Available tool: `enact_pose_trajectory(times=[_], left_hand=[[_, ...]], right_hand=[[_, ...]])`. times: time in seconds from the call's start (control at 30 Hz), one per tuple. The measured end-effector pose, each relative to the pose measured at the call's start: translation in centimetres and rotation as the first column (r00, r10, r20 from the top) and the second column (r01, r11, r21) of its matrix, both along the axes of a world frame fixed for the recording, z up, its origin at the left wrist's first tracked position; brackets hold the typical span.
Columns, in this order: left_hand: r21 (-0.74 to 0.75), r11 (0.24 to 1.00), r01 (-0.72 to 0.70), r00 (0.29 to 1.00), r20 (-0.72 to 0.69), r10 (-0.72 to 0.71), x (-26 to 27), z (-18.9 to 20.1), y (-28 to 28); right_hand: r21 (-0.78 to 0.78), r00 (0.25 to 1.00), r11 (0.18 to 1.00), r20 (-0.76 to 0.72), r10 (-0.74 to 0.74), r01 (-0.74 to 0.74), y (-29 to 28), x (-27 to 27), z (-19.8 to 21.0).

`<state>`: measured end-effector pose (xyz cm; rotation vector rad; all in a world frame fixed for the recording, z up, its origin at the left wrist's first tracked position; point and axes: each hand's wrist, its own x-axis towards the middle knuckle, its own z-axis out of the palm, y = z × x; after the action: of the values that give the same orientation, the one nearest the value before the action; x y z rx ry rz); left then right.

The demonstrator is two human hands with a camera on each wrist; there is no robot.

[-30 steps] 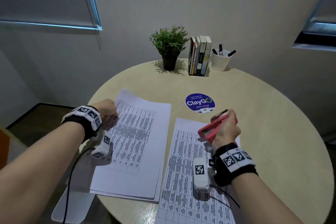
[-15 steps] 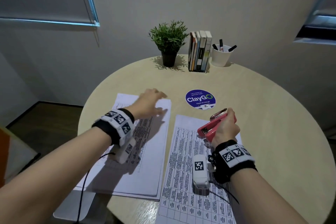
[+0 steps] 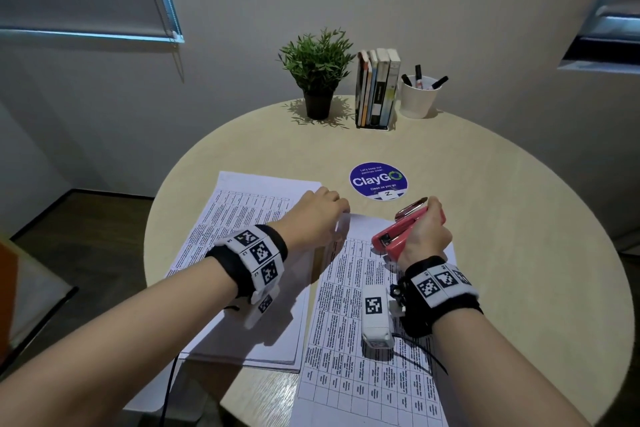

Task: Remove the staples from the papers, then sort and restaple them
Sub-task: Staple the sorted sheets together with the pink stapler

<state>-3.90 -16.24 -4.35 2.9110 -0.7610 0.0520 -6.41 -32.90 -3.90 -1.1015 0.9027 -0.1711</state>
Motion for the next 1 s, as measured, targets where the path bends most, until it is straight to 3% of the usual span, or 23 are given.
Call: enact_pose_trajectory(times=[0.13, 0.23, 0.47, 0.53, 0.6, 0.7, 0.8, 0.87, 1.0], left_hand=[[-0.142, 0.988, -0.062, 0.993, -0.106, 0.047, 0.1, 0.0, -0.1], [-0.044, 0.997, -0.065, 0.990, -0.128, 0.059, -0.2, 0.3, -0.3], [0.155, 0.988, 0.016, 1.000, -0.002, -0.016, -0.7, 0.5, -0.5], [0.085, 0.996, -0.002, 1.000, -0.028, 0.004, -0.6, 0.1, -0.4], [-0.121, 0.991, -0.063, 0.993, -0.105, 0.050, -0.6, 0.2, -0.5], [-0.466, 0.840, -0.280, 0.933, -0.337, 0.124, -0.6, 0.4, -0.8], [-0.576, 0.646, -0.501, 0.817, -0.561, 0.134, -0.5, 0.5, -1.1], [-0.570, 0.603, -0.558, 0.774, -0.620, 0.129, -0.6, 0.4, -1.0], [-0.464, 0.621, -0.632, 0.672, -0.727, 0.142, -1.1, -0.1, -0.5]], right_hand=[[-0.029, 1.000, 1.000, -0.009, -0.011, 0.011, 0.1, -0.1, 0.0], [-0.030, 1.000, 0.999, 0.002, -0.025, 0.025, -0.1, 0.0, -0.1], [-0.039, 1.000, 0.999, 0.001, -0.007, 0.007, -0.1, -0.1, 0.1], [-0.045, 1.000, 0.999, -0.017, 0.001, -0.002, -0.1, -0.2, -0.1], [-0.044, 1.000, 0.999, -0.016, 0.003, -0.003, 0.0, -0.2, -0.1], [-0.047, 1.000, 0.999, -0.006, 0.007, -0.007, 0.0, -0.2, 0.0], [-0.045, 1.000, 0.999, -0.013, 0.001, -0.002, 0.0, -0.3, 0.0], [-0.041, 1.000, 0.999, -0.021, 0.004, -0.005, 0.0, -0.4, 0.0], [-0.035, 1.000, 0.999, -0.015, 0.019, -0.019, 0.0, -0.4, 0.1]])
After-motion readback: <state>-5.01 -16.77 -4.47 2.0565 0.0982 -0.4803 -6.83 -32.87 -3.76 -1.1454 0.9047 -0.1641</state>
